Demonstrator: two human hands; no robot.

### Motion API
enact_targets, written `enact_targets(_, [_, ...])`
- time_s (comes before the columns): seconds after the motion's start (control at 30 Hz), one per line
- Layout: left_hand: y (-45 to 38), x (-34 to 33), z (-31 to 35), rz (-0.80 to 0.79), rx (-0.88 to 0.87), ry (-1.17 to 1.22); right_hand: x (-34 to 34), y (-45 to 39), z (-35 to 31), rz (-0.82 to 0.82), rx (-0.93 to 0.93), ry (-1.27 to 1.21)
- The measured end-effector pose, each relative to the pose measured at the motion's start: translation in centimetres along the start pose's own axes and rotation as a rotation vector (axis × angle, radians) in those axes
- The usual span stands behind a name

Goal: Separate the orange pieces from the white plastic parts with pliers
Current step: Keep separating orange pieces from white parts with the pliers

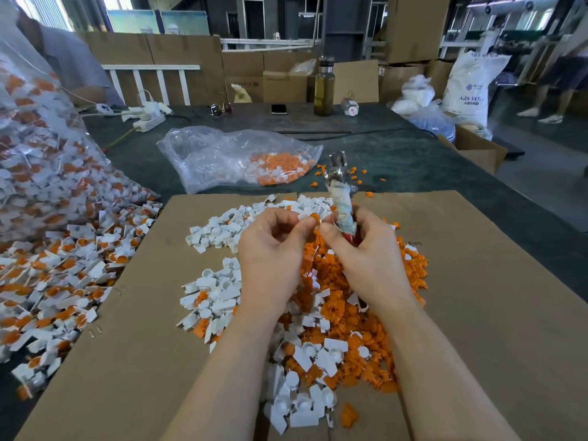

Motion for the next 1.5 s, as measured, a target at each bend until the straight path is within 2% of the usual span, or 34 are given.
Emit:
enact_targets(0.17, [-0.8,0.8,-0.9,-0.007,0.127,0.335,-0.5,0.2,0.9,-0.213,-0.075,-0.019])
enact_targets(0.37, [-1.3,1.6,-0.9,-0.008,0.118,0.416,-2.6,1.0,0.8,-0.483,-0.068,0.055])
enact_targets(0.5, [-1.5,1.8,-0.8,-0.025,0.101,0.412,-3.2,1.4,0.5,-0.542,-0.043,0.078])
enact_targets(0.9, [-1.6,1.9,-0.5,-0.064,0.071,0.424,-3.9,1.6,-0.3,-0.517,0.015,0.049])
enact_targets(1.1, [-1.6,2.0,-0.6,-0.066,0.07,0.406,-4.1,1.5,0.1,-0.507,0.025,0.136])
enact_targets(1.33, [-1.7,2.4,-1.8,-0.034,0.215,0.422,-4.1,1.2,0.7,-0.441,0.041,0.273])
enact_targets(1.4, [-1.8,3.6,-2.5,0.045,0.306,0.523,-3.8,1.1,0.7,-0.387,0.074,0.353])
enact_targets(1.5, [-1.9,7.8,-4.7,0.346,0.458,0.729,-2.7,0.6,1.1,-0.278,0.059,0.411])
Point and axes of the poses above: each hand's wrist, its own y-axis away from the middle knuckle, its own x-axis out of the back of the hand, z = x × y, the point moved 9 cm from there along -y, towards the middle knuckle, and after that the axes turned 6 degrees about y, right-handed, at the moved point
